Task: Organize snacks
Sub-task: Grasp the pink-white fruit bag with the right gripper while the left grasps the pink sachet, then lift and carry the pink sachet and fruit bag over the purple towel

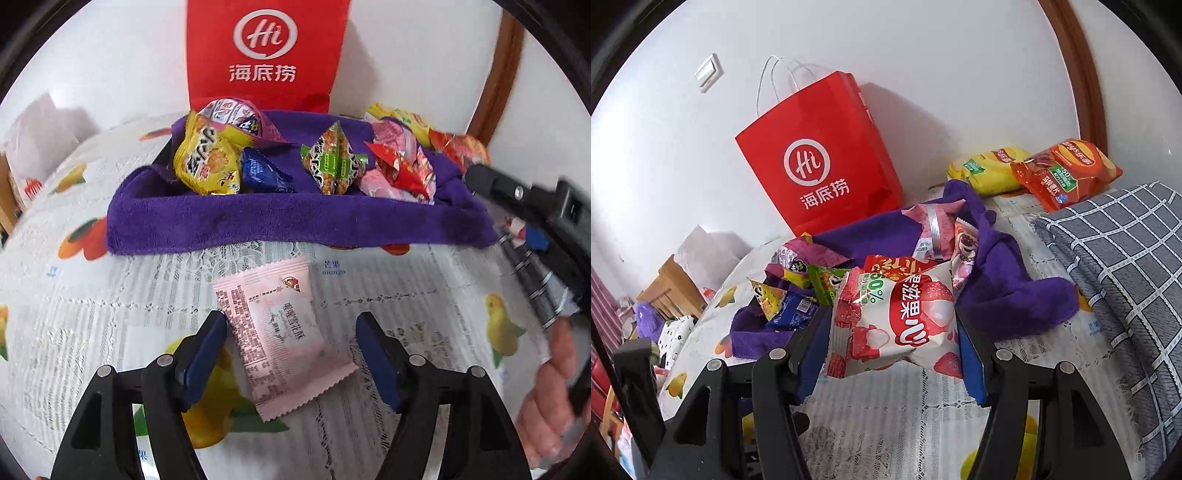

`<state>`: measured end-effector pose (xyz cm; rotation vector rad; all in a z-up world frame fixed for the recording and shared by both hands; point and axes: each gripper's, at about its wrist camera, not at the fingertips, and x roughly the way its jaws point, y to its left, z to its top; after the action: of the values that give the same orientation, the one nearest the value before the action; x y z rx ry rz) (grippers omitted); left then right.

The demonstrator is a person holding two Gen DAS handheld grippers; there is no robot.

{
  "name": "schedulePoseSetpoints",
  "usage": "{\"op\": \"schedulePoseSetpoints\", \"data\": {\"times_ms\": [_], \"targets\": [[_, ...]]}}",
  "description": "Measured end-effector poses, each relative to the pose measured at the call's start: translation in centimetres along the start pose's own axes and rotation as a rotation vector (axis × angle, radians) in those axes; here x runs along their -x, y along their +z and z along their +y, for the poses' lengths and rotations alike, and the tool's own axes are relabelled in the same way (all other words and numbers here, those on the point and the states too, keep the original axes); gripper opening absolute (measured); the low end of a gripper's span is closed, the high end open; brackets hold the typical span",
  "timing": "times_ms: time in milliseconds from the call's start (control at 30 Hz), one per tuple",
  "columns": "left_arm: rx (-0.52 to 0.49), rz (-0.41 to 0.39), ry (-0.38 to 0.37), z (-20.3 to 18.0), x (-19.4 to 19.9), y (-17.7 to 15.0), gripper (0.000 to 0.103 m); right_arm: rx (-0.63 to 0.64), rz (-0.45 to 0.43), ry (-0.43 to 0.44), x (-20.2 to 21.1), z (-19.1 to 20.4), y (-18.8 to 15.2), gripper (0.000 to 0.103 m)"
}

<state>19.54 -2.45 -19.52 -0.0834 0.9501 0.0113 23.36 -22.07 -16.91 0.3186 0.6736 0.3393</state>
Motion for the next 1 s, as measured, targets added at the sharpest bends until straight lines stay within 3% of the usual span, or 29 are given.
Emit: {"op": "schedulePoseSetpoints", "data": {"times_ms": [67,167,567,1000], "targets": [[-0.008,-0.006,0.018,-0.2,0.1,0.0,0.052,-0.009,0.003,-0.001,-0.1,-0.2,0.0,0.062],[0.01,-0.009,-0.015,0.5,0.3,0.2,0.044,-0.02,0.002,0.0,-0.1,-0.3,0.0,0.062],[0.038,0.009,-0.072,1.6,0.8,0.3,0.041,0.0,-0.034,-0.019,0.3,0.0,-0.2,0.062],[0.042,-0.031,-0.107,2.9,2.0,1.1,0.041,0.102,-0.044,-0.015,0.0,1.7,-0.9,0.062]]}}
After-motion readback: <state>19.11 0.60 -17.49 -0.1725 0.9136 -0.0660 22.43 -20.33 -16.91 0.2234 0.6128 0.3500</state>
